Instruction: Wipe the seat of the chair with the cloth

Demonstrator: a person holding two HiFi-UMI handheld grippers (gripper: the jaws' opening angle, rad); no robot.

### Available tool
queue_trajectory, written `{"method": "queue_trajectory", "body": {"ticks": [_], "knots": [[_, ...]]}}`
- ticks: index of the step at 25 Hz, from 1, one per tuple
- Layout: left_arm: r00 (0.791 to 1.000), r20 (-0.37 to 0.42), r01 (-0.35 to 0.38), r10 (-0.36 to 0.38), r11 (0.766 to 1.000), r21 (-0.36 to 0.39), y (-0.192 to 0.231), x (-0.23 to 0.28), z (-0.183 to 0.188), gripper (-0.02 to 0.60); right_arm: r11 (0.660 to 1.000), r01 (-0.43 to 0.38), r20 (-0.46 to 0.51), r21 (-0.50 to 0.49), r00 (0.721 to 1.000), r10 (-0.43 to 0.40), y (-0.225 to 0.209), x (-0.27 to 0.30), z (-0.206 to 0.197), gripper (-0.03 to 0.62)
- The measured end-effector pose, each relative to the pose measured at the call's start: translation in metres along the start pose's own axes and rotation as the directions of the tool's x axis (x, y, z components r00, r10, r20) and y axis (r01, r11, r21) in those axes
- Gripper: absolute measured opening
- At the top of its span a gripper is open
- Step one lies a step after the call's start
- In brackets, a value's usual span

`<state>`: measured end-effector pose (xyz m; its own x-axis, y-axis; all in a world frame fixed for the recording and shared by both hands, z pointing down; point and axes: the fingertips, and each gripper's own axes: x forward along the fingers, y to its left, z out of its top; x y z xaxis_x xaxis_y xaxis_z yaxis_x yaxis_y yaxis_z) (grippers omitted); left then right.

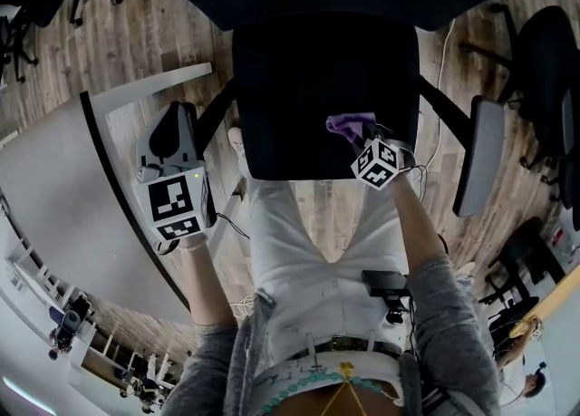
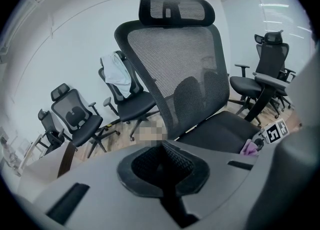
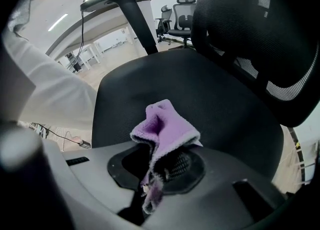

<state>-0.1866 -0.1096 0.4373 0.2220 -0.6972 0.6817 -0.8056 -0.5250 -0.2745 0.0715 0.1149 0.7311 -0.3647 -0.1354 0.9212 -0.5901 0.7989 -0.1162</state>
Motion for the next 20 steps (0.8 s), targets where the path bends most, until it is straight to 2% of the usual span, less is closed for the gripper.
{"method": "queue_trajectory", "body": {"ticks": [7, 13, 20], "knots": [[1.0, -0.002, -0.012, 0.012, 1.0, 0.007, -0.003, -0.002, 0.0, 0.002, 1.0, 0.01, 0.023, 0.004, 1.0, -0.01, -0.003, -0.009, -0.014, 0.048], [1.0, -0.006, -0.001, 0.001, 1.0, -0.011, -0.007, -0.002, -0.004, 0.002, 0.999, 0.016, 0.001, 0.032, 1.0, -0.016, -0.006, -0.021, -0.038, 0.048], [1.0, -0.005, 0.005, -0.005, 1.0, -0.02, -0.004, -0.001, -0.002, 0.002, 0.998, 0.033, -0.013, 0.057, 0.999, -0.032, -0.013, -0.029, -0.047, 0.048]]}}
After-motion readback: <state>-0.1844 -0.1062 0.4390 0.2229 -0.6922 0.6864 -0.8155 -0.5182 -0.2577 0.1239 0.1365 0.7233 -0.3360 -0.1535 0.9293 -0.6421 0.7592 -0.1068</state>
